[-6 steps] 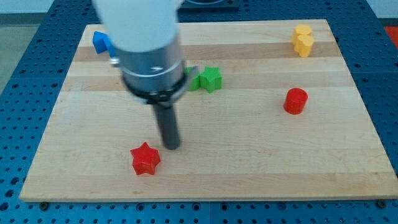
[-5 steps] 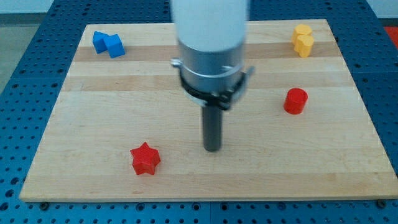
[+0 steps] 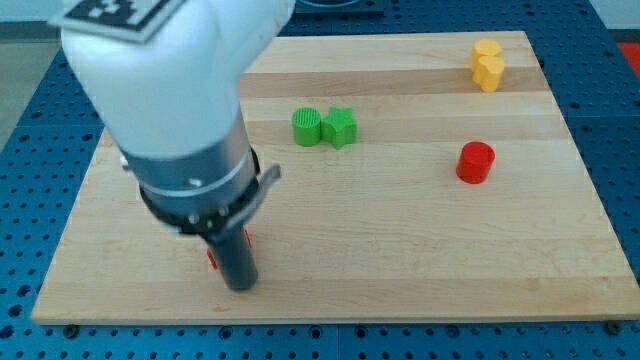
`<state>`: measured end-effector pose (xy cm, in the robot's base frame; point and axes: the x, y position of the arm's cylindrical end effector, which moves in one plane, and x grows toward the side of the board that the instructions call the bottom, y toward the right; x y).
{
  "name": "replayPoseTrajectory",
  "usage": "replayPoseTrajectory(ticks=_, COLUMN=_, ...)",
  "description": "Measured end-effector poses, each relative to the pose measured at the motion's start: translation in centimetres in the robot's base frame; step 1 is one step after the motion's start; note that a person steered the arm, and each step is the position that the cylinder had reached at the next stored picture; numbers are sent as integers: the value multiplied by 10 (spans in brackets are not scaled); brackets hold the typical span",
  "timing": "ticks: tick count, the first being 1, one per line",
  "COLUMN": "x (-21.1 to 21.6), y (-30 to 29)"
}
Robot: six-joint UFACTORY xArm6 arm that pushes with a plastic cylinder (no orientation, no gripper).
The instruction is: Push the red star towards the center left of the board
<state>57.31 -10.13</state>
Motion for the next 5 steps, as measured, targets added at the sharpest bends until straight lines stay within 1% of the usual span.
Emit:
replayPoseTrajectory(ticks=1, x=-81, y=-15)
replayPoseTrajectory(ticks=2, x=-148, y=-32)
replayPoseTrajectory(ticks=3, x=-184, y=-45)
replayPoseTrajectory(ticks=4, x=-184, y=-46)
replayPoseTrajectory(ticks=5, x=-156, y=-15)
